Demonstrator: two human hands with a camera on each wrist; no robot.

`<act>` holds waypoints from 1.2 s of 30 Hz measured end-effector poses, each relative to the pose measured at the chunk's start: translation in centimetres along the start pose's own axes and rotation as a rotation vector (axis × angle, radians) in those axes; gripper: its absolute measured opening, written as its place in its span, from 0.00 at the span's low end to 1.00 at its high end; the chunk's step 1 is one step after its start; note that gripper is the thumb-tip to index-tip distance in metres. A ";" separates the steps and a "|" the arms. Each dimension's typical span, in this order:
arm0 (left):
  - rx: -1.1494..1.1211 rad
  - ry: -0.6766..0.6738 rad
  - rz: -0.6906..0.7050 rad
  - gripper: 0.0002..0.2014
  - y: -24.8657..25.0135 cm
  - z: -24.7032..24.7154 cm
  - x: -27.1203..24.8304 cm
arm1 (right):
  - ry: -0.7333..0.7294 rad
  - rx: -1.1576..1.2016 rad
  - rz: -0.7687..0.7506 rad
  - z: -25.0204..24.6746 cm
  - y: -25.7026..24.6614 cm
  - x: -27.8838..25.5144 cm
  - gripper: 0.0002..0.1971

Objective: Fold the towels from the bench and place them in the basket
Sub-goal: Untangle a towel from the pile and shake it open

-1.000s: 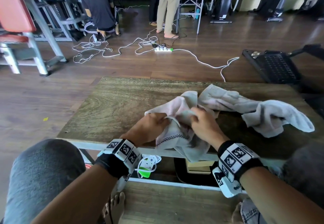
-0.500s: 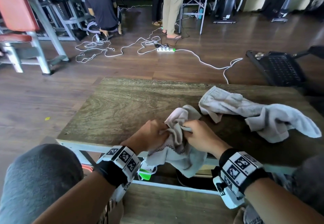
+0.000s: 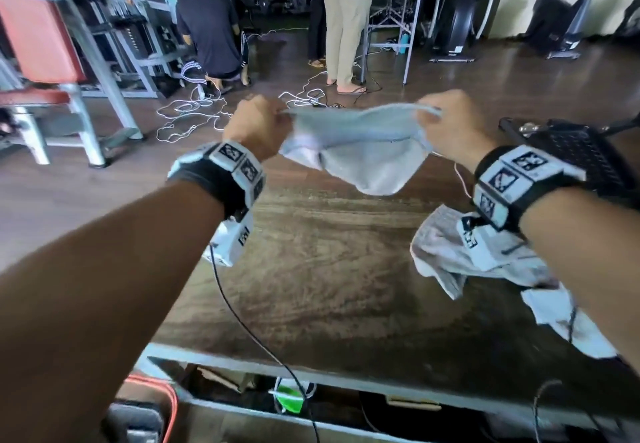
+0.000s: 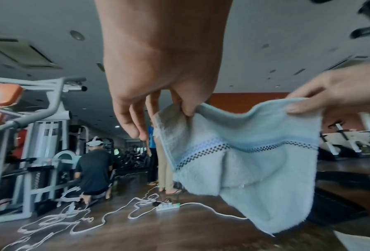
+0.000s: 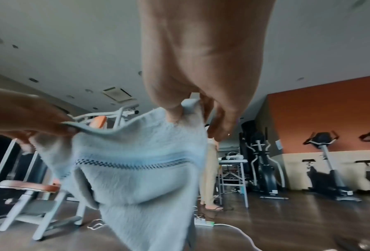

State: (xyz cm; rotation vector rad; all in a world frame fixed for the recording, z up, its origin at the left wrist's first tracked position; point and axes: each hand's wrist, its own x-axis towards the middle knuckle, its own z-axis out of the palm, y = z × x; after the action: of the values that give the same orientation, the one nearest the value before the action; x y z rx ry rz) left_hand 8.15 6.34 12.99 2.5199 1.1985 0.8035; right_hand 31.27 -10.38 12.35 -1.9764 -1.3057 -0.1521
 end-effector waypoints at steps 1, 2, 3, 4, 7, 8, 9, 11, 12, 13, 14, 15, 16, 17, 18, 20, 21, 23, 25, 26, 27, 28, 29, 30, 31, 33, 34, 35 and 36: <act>-0.001 0.014 -0.037 0.11 -0.9 -0.1 0.8 | 0.019 -0.034 0.024 -0.6 0.7 0.4 0.13; -0.006 0.014 -0.053 0.12 -1.5 -0.1 1.3 | 0.031 -0.090 0.044 -1.0 1.4 0.5 0.13; -0.016 0.003 -0.053 0.12 -1.9 0.1 1.6 | 0.041 -0.166 0.049 -1.1 2.0 0.4 0.13; -0.041 -0.008 -0.043 0.12 -2.2 0.4 1.8 | 0.049 -0.231 0.042 -1.1 2.4 0.2 0.12; -0.242 -0.009 -0.105 0.07 -2.2 2.1 2.0 | 0.048 -0.239 0.044 -0.1 3.2 -0.1 0.15; -0.339 -0.009 -0.151 0.06 -2.0 2.6 2.0 | 0.040 -0.229 0.083 0.2 3.4 -0.3 0.17; -0.422 -0.010 -0.193 0.05 -1.8 3.0 1.9 | 0.033 -0.236 0.127 0.5 3.5 -0.4 0.19; -0.538 -0.023 -0.269 0.06 -1.6 3.6 1.9 | 0.012 -0.272 0.209 0.8 3.6 -0.5 0.23; -0.591 -0.019 -0.309 0.05 -1.4 3.7 1.9 | -0.005 -0.281 0.243 0.9 3.6 -0.5 0.24; -0.639 -0.011 -0.347 0.04 -1.2 3.7 2.0 | -0.035 -0.256 0.276 1.0 3.5 -0.4 0.25; -0.681 -0.009 -0.380 0.04 -1.2 3.6 2.1 | -0.069 -0.183 0.312 1.2 3.5 -0.2 0.22; -0.724 -0.015 -0.412 0.04 -1.2 3.4 2.2 | -0.104 -0.077 0.352 1.4 3.3 0.0 0.17; -0.772 -0.021 -0.441 0.05 -1.2 3.2 2.4 | -0.133 0.036 0.388 1.6 3.1 0.2 0.11; -0.817 -0.019 -0.462 0.06 -1.2 3.0 2.6 | -0.144 0.141 0.410 1.7 2.8 0.4 0.09; -0.857 -0.009 -0.472 0.05 -1.2 2.7 2.8 | -0.132 0.223 0.407 1.9 2.6 0.8 0.10; -0.932 0.052 -0.469 0.05 -1.3 2.3 3.1 | -0.032 0.336 0.317 2.2 2.2 1.5 0.12; -0.969 0.106 -0.449 0.05 -1.5 2.3 3.1 | 0.029 0.369 0.243 2.4 1.9 1.7 0.13; -0.970 0.222 -0.356 0.05 -2.3 2.5 3.0 | 0.077 0.389 0.127 2.9 1.7 1.7 0.15; -0.880 0.262 -0.287 0.07 -3.5 3.1 2.1 | 0.007 0.395 0.134 3.5 2.0 1.3 0.17; -0.812 0.256 -0.291 0.08 -4.2 3.6 1.5 | -0.071 0.371 0.178 3.7 2.3 1.0 0.17; -0.747 0.238 -0.303 0.08 -4.8 4.2 0.8 | -0.152 0.334 0.225 3.9 2.4 0.5 0.17; -0.699 0.205 -0.320 0.07 -5.3 4.8 0.1 | -0.203 0.294 0.253 4.1 2.6 0.0 0.17; -0.679 0.167 -0.333 0.06 -5.8 5.4 -0.7 | -0.203 0.263 0.251 4.4 2.7 -0.5 0.15; -0.680 0.137 -0.335 0.05 -6.0 5.9 -1.4 | -0.173 0.246 0.236 4.7 2.9 -1.0 0.14; -0.686 0.133 -0.329 0.05 -6.2 6.3 -2.1 | -0.137 0.236 0.224 4.9 3.1 -1.4 0.13; -0.696 0.171 -0.309 0.05 -6.2 6.5 -3.1 | -0.106 0.172 0.227 5.3 3.6 -2.3 0.10; -0.700 0.201 -0.302 0.05 -6.1 6.4 -3.4 | -0.091 0.121 0.238 5.4 3.9 -2.6 0.12; -0.701 0.227 -0.296 0.05 -6.0 6.3 -3.6 | -0.065 0.081 0.244 5.5 4.0 -3.0 0.16; -0.687 0.239 -0.293 0.06 -6.0 6.1 -3.7 | -0.029 0.056 0.243 5.4 4.2 -3.3 0.16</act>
State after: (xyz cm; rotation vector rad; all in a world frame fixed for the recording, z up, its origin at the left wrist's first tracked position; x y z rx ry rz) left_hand 5.90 7.38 4.01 1.6934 1.0766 1.2058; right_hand 31.59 -10.19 4.75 -2.0764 -1.0644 0.0302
